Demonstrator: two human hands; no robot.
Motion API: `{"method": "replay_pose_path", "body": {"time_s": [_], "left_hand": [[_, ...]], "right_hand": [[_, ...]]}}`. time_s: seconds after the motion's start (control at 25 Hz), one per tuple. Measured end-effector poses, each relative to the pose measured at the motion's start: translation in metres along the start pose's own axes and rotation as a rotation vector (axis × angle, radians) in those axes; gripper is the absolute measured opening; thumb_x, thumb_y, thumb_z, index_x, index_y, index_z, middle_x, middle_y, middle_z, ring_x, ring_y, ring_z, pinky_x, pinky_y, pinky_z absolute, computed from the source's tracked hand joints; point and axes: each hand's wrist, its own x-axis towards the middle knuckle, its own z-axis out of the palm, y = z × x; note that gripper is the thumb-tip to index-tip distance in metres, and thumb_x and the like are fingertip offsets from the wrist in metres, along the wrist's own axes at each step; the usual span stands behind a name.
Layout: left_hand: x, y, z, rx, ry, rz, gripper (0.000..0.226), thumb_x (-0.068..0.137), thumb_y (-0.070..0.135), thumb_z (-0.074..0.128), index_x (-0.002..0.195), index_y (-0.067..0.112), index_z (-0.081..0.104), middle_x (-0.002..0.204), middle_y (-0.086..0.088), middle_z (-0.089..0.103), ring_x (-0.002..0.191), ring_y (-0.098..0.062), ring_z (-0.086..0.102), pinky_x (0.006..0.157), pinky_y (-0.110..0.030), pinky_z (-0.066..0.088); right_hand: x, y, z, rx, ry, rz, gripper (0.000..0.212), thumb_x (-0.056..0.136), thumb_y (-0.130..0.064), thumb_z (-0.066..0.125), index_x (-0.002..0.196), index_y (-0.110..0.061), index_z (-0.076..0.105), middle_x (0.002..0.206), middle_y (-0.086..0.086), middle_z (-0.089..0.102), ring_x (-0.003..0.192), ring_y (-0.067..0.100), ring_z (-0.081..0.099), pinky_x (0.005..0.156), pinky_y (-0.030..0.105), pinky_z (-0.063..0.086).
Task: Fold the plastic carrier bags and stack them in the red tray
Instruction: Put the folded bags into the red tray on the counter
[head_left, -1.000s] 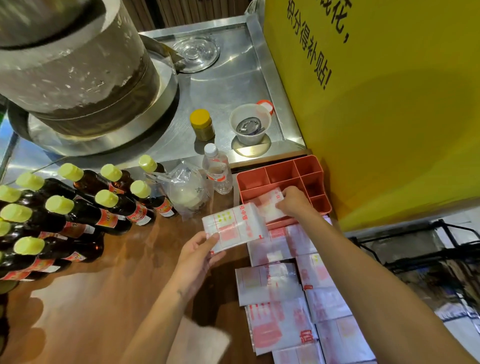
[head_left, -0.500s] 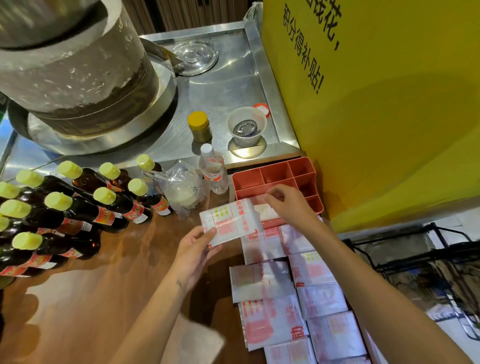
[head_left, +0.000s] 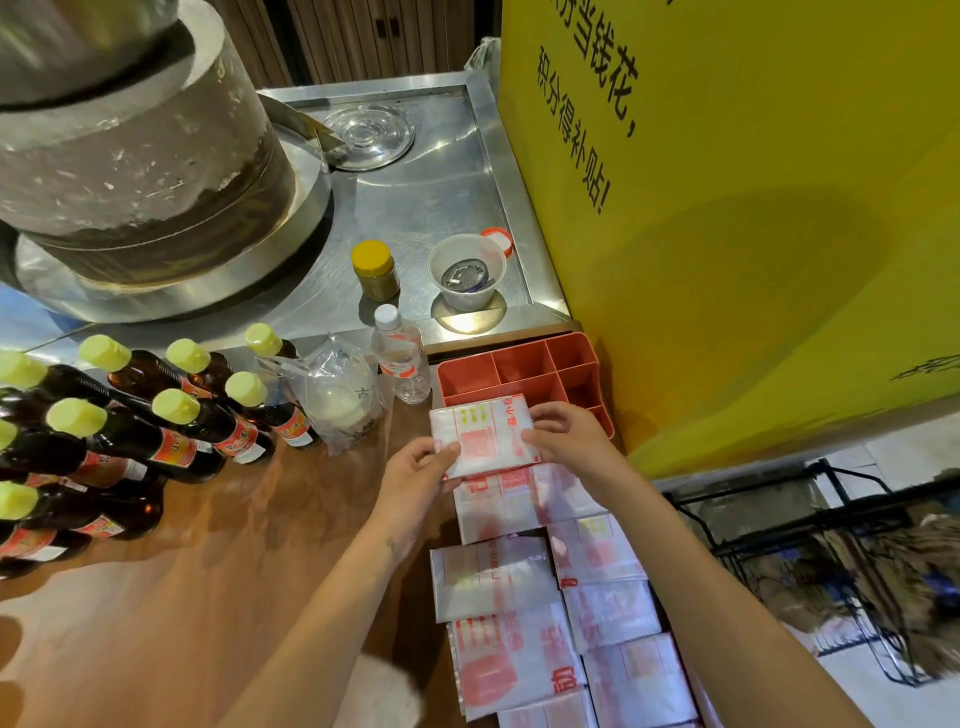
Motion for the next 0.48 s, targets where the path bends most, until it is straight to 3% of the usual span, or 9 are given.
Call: {"method": "replay_pose_path", "body": {"time_s": [0.12,0.24,0.32,0.4,0.48], "left_hand": [[0.019,-0.002,-0.005,0.323,0.081,0.199,0.028,0.094,0.018,0.068,0.121,0.015,0.062,0.114,0.000,0.071,0.109,-0.014,0.067,0.093,-0.030,0.055],[0.038,-0.006,-0.014,0.713,0.001,0.371,0.055,0.091,0.035,0.070,0.142,0.030,0.048,0.141,0.013,0.054,0.133,-0.003,0.046,0.109,-0.032,0.041],[0.044,-0.006,-0.013,0.959,-0.078,0.481,0.070,0.090,0.039,0.071,0.151,0.029,0.038,0.156,0.010,0.037,0.143,-0.001,0.029,0.118,-0.030,0.027],[0.047,-0.007,-0.010,1.139,-0.106,0.543,0.080,0.089,0.038,0.072,0.155,0.022,0.030,0.162,0.005,0.024,0.147,-0.004,0.017,0.117,-0.021,0.013],[0.053,-0.008,-0.013,1.239,-0.089,0.562,0.087,0.088,0.044,0.071,0.158,0.020,0.024,0.166,0.001,0.013,0.152,-0.011,0.008,0.121,-0.025,0.010]], "right_hand": [[0.018,-0.004,-0.002,-0.006,0.099,0.029,0.033,0.090,0.000,0.065,0.118,-0.016,0.060,0.110,0.007,0.071,0.095,0.020,0.071,0.067,0.027,0.059],[0.041,-0.008,-0.002,-0.218,0.197,0.020,0.034,0.091,0.000,0.062,0.117,-0.020,0.056,0.106,0.004,0.070,0.087,0.016,0.069,0.067,0.032,0.061],[0.050,-0.008,0.002,-0.427,0.219,-0.018,0.035,0.092,0.002,0.059,0.116,-0.023,0.055,0.104,0.004,0.067,0.084,0.014,0.065,0.066,0.034,0.060],[0.057,-0.005,0.007,-0.655,0.227,-0.069,0.034,0.091,0.004,0.053,0.114,-0.022,0.054,0.106,0.008,0.066,0.089,0.024,0.064,0.076,0.044,0.059],[0.061,-0.001,0.012,-0.889,0.219,-0.116,0.031,0.092,0.004,0.048,0.116,-0.016,0.053,0.109,0.012,0.064,0.096,0.032,0.063,0.082,0.046,0.055]]}}
